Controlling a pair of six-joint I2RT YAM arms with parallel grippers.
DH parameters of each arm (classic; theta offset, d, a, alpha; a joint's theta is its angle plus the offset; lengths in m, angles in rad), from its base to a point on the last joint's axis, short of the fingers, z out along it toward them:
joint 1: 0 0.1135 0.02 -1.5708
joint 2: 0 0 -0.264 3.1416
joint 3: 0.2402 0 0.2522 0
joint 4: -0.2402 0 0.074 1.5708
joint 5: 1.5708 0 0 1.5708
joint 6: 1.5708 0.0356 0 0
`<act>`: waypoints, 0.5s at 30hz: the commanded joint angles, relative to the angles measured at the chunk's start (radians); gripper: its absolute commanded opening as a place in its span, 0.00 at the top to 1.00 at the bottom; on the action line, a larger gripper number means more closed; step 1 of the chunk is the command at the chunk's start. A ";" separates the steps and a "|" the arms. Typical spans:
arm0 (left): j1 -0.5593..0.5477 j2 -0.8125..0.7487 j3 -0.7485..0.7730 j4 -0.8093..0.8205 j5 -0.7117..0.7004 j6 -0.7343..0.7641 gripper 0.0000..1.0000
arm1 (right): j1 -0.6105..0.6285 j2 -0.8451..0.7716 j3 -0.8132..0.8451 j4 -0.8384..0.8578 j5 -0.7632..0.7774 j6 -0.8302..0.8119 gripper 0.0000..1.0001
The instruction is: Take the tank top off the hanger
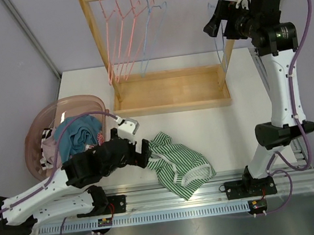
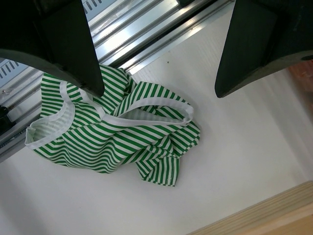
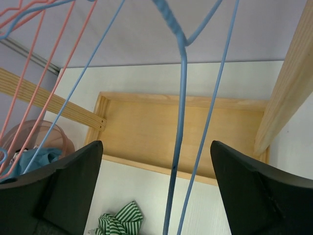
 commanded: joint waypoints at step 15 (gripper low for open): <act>-0.149 0.508 0.011 0.403 0.091 0.001 0.01 | -0.003 -0.794 -0.855 0.186 -0.035 0.027 0.01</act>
